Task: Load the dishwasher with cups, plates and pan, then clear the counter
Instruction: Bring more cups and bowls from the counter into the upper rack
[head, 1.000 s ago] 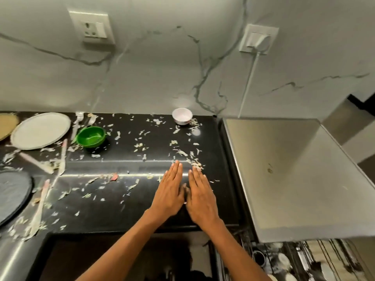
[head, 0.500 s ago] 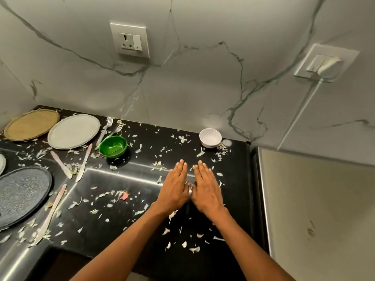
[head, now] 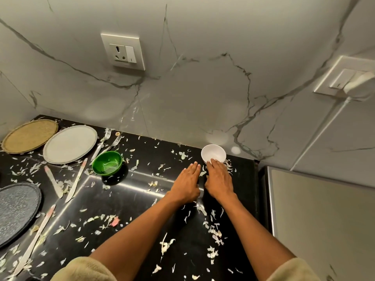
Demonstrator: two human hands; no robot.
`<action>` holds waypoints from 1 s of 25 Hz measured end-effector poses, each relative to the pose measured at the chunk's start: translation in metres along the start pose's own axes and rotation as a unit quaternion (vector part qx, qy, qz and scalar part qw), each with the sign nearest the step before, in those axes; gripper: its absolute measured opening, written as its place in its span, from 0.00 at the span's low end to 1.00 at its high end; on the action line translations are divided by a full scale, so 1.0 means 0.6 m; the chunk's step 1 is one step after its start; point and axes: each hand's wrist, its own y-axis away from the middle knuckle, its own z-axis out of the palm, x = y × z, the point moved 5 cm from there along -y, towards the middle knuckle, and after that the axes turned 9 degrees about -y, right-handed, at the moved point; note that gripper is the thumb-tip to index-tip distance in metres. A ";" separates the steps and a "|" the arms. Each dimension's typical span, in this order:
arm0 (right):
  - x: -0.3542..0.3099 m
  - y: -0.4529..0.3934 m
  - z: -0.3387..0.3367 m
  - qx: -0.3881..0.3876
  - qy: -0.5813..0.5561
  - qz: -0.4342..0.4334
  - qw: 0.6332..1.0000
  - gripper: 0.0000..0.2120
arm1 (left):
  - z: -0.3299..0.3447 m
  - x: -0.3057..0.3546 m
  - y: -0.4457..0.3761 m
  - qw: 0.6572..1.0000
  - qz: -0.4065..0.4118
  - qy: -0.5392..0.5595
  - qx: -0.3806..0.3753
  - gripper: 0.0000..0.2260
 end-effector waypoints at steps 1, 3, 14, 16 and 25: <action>0.000 -0.006 0.000 0.005 0.003 -0.002 1.000 0.30 | 0.002 0.003 -0.004 1.000 0.001 0.000 -0.007 0.36; 0.001 -0.016 0.002 0.016 0.003 -0.006 1.000 0.27 | 0.006 0.006 -0.008 1.000 0.003 0.008 -0.021 0.35; -0.026 0.053 -0.013 0.213 -0.110 -0.090 0.967 0.12 | 0.016 -0.017 0.046 0.987 0.016 0.155 0.026 0.41; -0.030 0.084 -0.018 0.231 -0.226 -0.022 0.946 0.15 | 0.015 -0.017 0.071 0.975 0.024 0.217 0.040 0.43; -0.064 0.198 -0.017 0.207 -0.608 0.265 0.720 0.11 | 0.013 -0.018 0.165 0.921 0.028 0.371 0.118 0.46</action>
